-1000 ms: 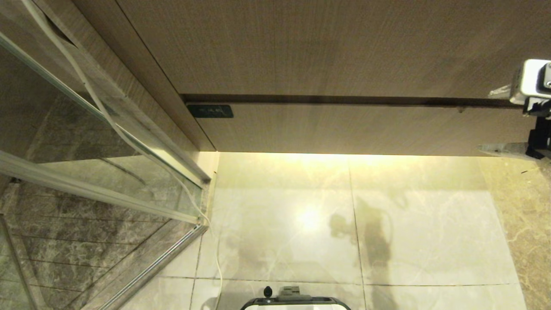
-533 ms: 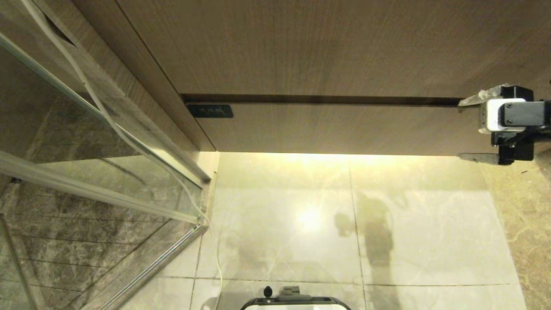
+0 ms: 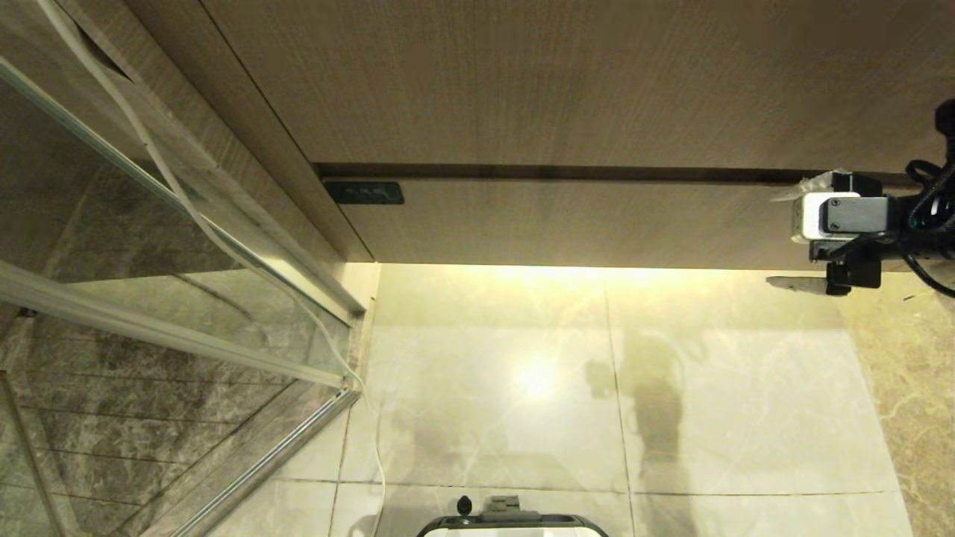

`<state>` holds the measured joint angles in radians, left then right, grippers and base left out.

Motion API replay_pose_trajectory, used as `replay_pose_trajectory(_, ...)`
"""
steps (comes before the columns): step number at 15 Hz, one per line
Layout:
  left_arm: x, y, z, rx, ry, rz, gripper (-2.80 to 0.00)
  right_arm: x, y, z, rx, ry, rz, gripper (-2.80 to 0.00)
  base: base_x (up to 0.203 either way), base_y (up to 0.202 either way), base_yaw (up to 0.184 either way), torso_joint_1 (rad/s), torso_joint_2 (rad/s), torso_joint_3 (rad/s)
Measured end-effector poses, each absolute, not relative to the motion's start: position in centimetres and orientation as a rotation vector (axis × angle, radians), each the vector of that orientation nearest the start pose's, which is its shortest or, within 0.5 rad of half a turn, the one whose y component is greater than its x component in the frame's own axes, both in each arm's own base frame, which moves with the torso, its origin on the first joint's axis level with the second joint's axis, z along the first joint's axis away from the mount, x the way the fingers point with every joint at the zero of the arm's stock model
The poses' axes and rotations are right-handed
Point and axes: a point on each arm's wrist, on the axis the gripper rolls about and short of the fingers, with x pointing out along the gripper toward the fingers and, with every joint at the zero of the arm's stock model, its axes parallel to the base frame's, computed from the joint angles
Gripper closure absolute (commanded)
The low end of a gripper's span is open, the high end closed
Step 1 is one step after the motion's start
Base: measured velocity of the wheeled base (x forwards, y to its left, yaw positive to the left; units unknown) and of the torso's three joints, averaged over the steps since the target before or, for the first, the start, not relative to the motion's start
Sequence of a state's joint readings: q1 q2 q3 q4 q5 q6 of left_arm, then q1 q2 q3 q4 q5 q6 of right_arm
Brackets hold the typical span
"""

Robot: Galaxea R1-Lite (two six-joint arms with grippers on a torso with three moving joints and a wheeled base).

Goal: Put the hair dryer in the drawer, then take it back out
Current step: Pull open the drawer

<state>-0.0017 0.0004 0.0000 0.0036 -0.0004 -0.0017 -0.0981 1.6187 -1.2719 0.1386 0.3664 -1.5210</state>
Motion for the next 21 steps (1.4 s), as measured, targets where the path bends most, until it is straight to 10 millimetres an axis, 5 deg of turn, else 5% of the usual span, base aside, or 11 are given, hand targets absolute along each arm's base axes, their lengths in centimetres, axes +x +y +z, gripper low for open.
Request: replay_pose_trajectory(21, -2.3, 0.0, 7.5, -0.001, 0.004, -0.002, 0.0, 34.0, -2.5, 23.2, -1.35, 0.013, 0.392, -2.8, 0.0, 0.0, 0.0, 0.0, 0.0, 0.0)
